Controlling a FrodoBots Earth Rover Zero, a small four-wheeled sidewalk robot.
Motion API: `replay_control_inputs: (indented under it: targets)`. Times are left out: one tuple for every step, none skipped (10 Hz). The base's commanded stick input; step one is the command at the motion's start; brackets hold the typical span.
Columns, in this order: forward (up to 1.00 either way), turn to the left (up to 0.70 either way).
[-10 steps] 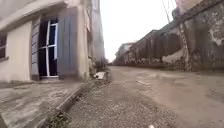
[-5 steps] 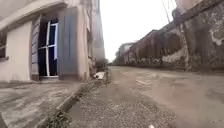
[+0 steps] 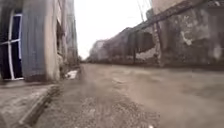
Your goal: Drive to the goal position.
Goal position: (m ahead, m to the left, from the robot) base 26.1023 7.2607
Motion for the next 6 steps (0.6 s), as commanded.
replay_control_inputs:
  targets:
    - [0.50,0.00]
    - [0.50,0.00]
    - [0.50,0.00]
    - [0.50,0.00]
    - [0.50,0.00]
    - [0.50,0.00]
